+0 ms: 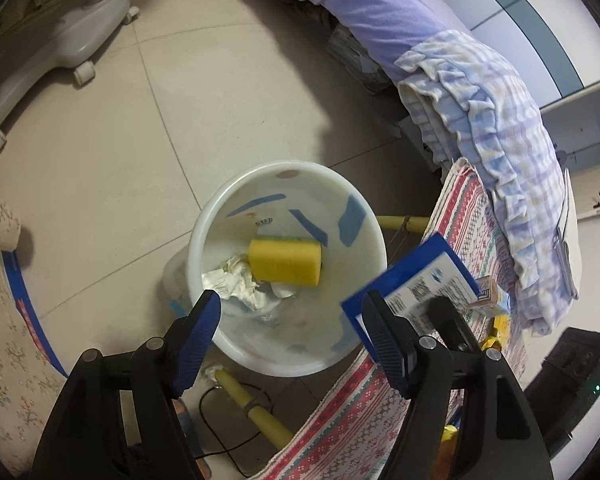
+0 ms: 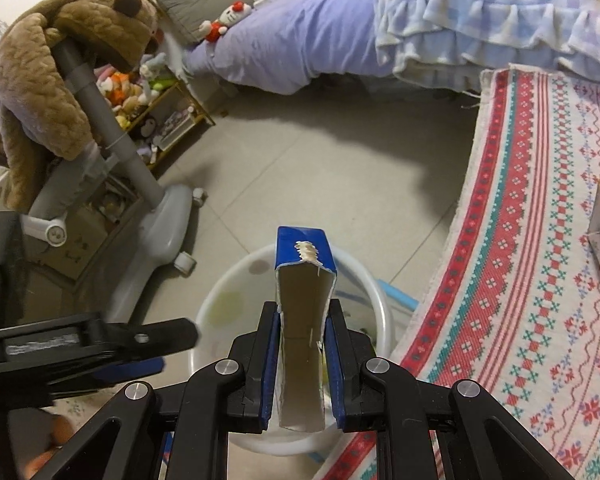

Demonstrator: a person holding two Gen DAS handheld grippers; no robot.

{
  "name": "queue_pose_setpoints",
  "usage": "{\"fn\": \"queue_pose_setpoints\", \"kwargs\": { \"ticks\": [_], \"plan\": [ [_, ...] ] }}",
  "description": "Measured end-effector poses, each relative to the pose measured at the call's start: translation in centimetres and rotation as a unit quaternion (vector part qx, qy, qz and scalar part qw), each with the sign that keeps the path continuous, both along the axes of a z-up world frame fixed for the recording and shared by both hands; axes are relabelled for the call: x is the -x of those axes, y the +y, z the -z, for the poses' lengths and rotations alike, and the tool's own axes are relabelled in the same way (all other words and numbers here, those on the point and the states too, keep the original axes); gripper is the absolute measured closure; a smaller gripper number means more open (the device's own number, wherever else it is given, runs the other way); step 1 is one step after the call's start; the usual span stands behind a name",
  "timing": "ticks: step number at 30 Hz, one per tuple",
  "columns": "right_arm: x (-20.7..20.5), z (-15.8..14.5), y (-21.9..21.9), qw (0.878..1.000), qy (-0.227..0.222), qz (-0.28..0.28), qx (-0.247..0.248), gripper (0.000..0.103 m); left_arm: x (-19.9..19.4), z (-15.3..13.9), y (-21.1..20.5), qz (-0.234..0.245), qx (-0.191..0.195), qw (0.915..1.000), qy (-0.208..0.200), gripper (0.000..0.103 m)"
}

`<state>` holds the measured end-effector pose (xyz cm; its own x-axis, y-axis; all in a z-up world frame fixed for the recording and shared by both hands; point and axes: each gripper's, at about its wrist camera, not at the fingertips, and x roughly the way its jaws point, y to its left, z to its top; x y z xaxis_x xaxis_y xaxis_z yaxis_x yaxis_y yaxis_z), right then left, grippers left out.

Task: Collect trash
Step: 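Open the right gripper over the wastebasket to drop the blue box piece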

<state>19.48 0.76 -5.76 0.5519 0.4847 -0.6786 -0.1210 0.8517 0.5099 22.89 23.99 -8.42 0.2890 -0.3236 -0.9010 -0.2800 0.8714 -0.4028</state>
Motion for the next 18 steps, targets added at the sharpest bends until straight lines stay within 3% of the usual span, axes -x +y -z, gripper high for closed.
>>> {"fn": "queue_pose_setpoints", "kwargs": {
  "ticks": [6,8,12,18],
  "plan": [
    [-2.0,0.5,2.0,0.999,0.010,-0.024,-0.036,0.076,0.6,-0.9,0.9,-0.027,-0.001,0.9996,-0.012,0.027],
    [-2.8,0.7,2.7,0.998,0.026,-0.032,-0.052,0.054,0.9,-1.2,1.2,-0.035,-0.009,0.9993,-0.011,0.028],
    [-2.3,0.7,2.3,0.999,0.035,-0.026,-0.029,0.053,1.9,-2.3,1.5,-0.054,-0.040,0.9974,-0.023,0.028],
    [0.5,0.0,-2.5,0.999,0.044,0.008,-0.023,0.053,3.2,-4.5,-0.7,-0.031,-0.083,0.9948,-0.051,0.028]
  ]
}}
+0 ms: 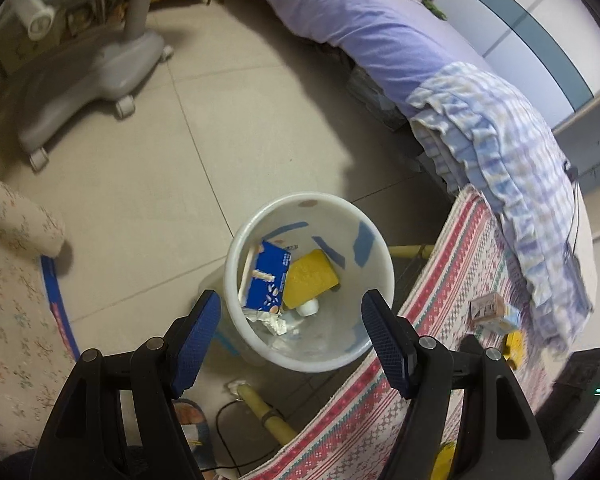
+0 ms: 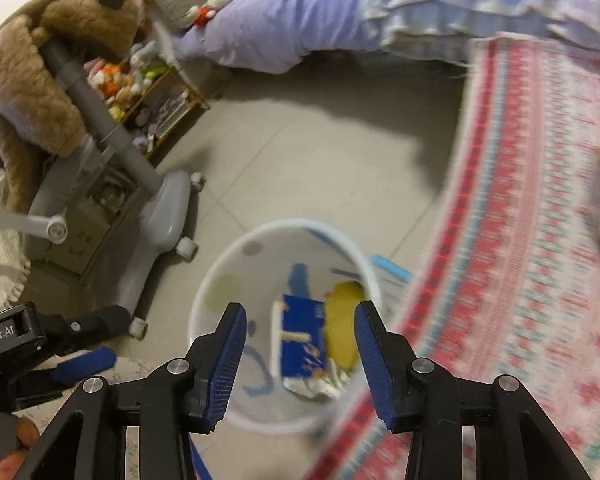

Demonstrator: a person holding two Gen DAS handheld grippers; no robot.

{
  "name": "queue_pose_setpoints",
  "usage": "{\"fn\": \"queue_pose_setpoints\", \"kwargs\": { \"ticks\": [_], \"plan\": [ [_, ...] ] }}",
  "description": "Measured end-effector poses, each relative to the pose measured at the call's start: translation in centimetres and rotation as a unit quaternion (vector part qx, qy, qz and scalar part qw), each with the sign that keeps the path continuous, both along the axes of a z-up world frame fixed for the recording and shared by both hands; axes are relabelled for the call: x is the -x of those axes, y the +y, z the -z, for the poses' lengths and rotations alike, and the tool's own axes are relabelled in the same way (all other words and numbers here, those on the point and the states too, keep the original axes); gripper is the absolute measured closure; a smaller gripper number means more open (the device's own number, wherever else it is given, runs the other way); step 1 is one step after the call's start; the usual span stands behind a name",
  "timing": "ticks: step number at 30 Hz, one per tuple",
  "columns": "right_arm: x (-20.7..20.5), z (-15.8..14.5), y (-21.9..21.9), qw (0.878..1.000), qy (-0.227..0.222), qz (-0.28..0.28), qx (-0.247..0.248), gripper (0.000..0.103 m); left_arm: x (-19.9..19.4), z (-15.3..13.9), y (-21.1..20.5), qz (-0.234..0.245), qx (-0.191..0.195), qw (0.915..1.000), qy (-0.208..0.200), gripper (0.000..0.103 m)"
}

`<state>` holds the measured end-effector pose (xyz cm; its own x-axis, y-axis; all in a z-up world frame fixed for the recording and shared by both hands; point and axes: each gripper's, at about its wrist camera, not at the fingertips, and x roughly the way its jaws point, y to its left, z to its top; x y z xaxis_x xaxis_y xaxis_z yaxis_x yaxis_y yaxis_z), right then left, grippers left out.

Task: Collect trash
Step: 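Open the right gripper over the wastebasket to drop the blue box piece, then move both grippers back to the rug and grasp the blue biscuit box with the right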

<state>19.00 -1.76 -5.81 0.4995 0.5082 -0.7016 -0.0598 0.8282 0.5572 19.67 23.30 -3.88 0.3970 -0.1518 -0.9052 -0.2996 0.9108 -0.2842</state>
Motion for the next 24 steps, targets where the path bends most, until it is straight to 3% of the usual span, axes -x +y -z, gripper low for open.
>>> {"fn": "queue_pose_setpoints", "kwargs": {
  "ticks": [3,8,16,20,24],
  "plan": [
    [1.6,-1.2,-2.5,1.000,-0.003,0.011,-0.006,0.053,0.6,-1.0,-2.1,0.022,-0.018,0.9996,-0.009,0.028],
    [5.6,-4.5,-7.3,0.999,-0.028,0.018,0.024,0.053,2.0,-2.1,-6.5,0.075,-0.025,0.9967,-0.021,0.028],
    [12.1,-7.5,-21.3,0.991,-0.024,0.106,0.078,0.053,4.2,-2.7,-14.7,0.165,-0.045,0.9846,-0.033,0.028],
    [14.5,-5.9,-27.4,0.983,-0.002,0.167,0.078,0.049,5.5,-2.6,-18.8,0.213,-0.054,0.9750,-0.032,0.028],
    [16.3,-0.3,-31.3,0.972,0.081,0.214,0.045,0.049,7.5,-1.6,-22.8,0.268,-0.035,0.9628,-0.009,0.028]
  ]
}}
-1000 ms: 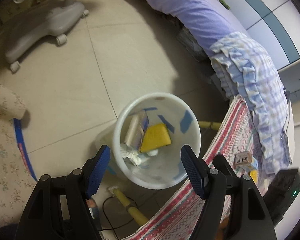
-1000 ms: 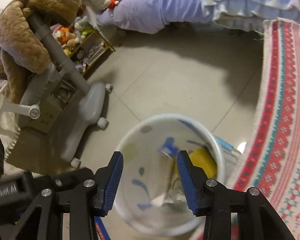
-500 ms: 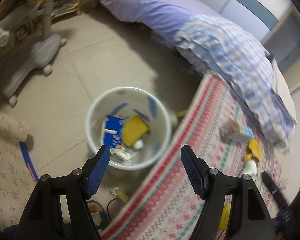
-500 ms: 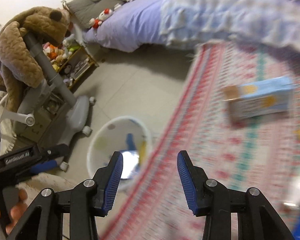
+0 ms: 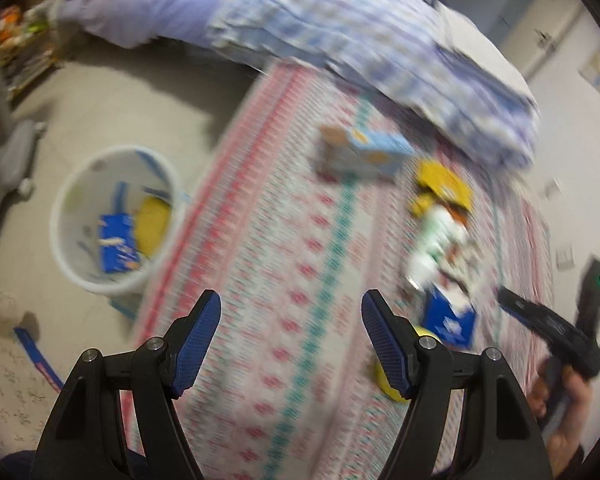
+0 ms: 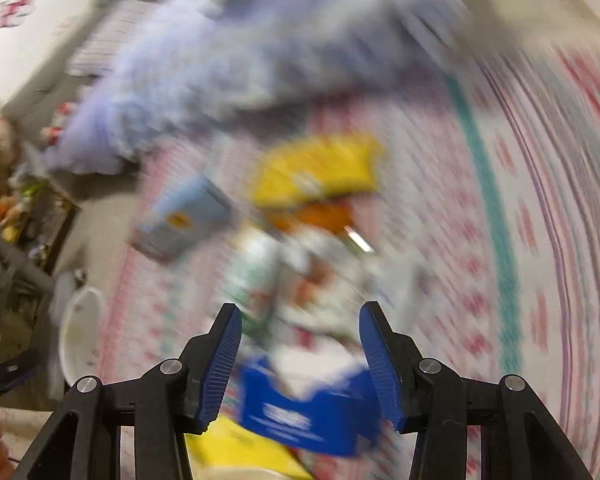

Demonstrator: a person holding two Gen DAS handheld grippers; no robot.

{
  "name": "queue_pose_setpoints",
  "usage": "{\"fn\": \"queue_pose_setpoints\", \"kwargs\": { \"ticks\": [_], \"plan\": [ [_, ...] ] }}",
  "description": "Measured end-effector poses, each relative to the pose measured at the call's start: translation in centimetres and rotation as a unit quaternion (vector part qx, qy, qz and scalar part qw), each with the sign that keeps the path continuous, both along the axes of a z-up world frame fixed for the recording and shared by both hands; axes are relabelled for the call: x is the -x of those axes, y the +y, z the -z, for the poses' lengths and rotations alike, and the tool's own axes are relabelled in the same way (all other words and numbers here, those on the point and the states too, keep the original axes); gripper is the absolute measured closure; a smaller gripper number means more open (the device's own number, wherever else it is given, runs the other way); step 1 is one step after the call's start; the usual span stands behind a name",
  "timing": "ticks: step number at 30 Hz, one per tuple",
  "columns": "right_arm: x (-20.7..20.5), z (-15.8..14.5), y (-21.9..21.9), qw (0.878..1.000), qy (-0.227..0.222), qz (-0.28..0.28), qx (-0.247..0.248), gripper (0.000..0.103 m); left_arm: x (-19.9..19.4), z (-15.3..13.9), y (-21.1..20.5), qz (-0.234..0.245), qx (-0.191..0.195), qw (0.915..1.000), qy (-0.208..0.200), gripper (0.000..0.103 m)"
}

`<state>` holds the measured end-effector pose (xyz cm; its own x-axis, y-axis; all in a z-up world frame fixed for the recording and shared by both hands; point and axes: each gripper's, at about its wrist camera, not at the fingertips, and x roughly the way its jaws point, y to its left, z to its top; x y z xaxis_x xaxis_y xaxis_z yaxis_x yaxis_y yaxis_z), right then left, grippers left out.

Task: Collect trash
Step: 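Move both grippers back to the rug and grasp the blue biscuit box with the right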

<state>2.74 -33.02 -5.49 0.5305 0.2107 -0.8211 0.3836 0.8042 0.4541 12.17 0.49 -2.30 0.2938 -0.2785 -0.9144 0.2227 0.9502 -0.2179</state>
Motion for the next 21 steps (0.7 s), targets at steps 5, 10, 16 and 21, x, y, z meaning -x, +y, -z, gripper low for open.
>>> {"fn": "queue_pose_setpoints", "kwargs": {
  "ticks": [5,10,16,21],
  "plan": [
    [0.0,2.2,0.7,0.997,0.044,-0.064,0.009,0.049,2.0,1.3,-4.1,0.062,-0.014,0.9979,0.015,0.027],
    [0.1,3.3,2.7,0.989,0.070,-0.127,0.030,0.049,1.4,1.9,-4.2,0.054,-0.014,0.9981,0.025,0.028],
    [1.2,1.7,7.8,0.945,0.045,-0.274,0.175,0.046,0.3,2.5,-3.6,0.037,-0.023,0.9986,0.031,0.028],
    [1.0,3.1,11.0,0.913,0.058,-0.346,0.207,0.046,0.0,2.8,-3.8,0.041,-0.023,0.9983,0.036,0.028]
  ]
}}
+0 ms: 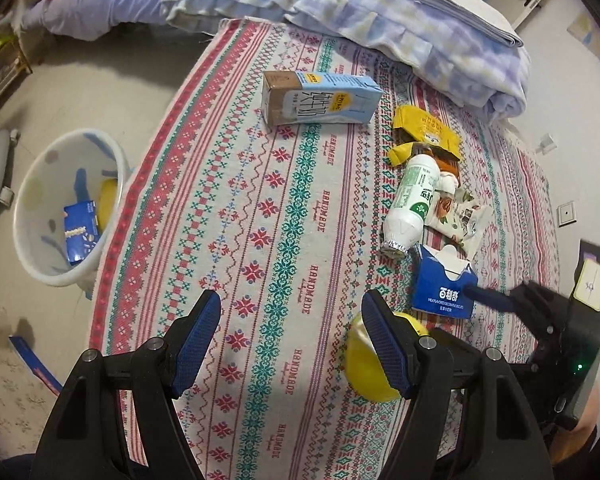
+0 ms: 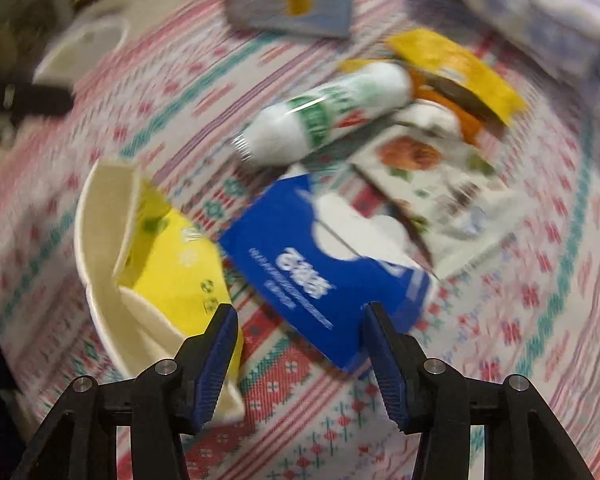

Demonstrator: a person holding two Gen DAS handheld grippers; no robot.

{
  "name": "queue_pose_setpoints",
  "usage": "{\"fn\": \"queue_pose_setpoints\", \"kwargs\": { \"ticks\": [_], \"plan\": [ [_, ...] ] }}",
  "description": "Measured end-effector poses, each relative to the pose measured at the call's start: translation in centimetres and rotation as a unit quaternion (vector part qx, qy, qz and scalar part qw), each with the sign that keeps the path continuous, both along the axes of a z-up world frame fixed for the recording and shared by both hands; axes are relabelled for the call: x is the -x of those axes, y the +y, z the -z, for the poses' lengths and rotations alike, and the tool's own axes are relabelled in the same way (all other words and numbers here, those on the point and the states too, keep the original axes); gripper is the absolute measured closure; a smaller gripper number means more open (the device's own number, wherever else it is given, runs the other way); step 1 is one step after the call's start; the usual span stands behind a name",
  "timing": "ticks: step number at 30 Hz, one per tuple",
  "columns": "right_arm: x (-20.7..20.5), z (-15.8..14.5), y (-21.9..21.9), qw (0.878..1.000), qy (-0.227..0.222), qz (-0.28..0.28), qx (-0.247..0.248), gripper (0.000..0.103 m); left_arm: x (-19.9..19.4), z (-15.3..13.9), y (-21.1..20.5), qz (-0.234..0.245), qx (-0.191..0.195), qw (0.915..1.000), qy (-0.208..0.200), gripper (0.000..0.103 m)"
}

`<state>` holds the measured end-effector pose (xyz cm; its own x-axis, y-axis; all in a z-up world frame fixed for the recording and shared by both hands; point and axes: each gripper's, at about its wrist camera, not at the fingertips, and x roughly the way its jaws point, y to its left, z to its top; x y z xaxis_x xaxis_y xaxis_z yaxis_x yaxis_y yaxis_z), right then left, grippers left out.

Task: Collect trash
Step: 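Move both grippers back to the rug and grasp the blue biscuit box with the right, then grasp the yellow paper cup with the left gripper and lift it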

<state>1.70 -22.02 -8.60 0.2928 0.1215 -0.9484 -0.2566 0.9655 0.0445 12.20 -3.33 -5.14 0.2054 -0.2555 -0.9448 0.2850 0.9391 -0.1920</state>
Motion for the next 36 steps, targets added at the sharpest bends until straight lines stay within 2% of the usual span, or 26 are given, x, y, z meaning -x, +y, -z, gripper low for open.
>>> {"fn": "queue_pose_setpoints", "kwargs": {
  "ticks": [2,5,12,17,20,25,26,31,35,36],
  "plan": [
    [-0.6,0.1,1.1,0.999,-0.005,-0.032,0.009,0.046,-0.1,0.0,0.2,-0.001,0.001,1.0000,0.000,0.028],
    [-1.5,-0.2,1.6,0.996,-0.037,-0.061,0.055,0.046,-0.4,0.1,0.5,-0.005,0.003,1.0000,0.004,0.027],
    [-2.9,0.9,1.3,0.995,0.003,-0.100,0.015,0.046,-0.8,0.0,0.7,-0.003,0.012,0.9999,0.007,0.028],
    [-2.7,0.8,1.4,0.992,0.005,-0.119,0.027,0.047,-0.9,0.0,0.4,-0.001,0.003,1.0000,0.001,0.028],
    [-3.3,1.1,0.7,0.993,0.007,-0.111,0.037,0.047,-1.0,0.1,0.3,-0.001,-0.001,1.0000,-0.001,0.028],
    [-3.9,1.8,-0.5,0.995,0.032,-0.093,0.014,0.049,-1.0,0.4,0.4,-0.003,-0.008,1.0000,-0.002,0.028],
    [-4.1,1.8,-0.7,0.995,0.033,-0.088,0.017,0.052,-1.0,0.5,0.4,-0.003,-0.008,1.0000,-0.002,0.028],
    [-5.8,2.0,-4.0,0.997,0.023,0.016,0.073,0.058,-1.1,0.6,0.6,-0.005,-0.006,1.0000,-0.002,0.028],
    [-5.3,2.2,-4.1,0.998,0.030,-0.001,0.062,0.057,-1.0,0.5,0.2,0.000,0.001,1.0000,-0.001,0.028],
    [-5.2,2.4,-3.9,0.997,0.034,-0.008,0.066,0.054,-1.0,0.5,0.1,0.003,0.002,1.0000,0.000,0.028]
  ]
}}
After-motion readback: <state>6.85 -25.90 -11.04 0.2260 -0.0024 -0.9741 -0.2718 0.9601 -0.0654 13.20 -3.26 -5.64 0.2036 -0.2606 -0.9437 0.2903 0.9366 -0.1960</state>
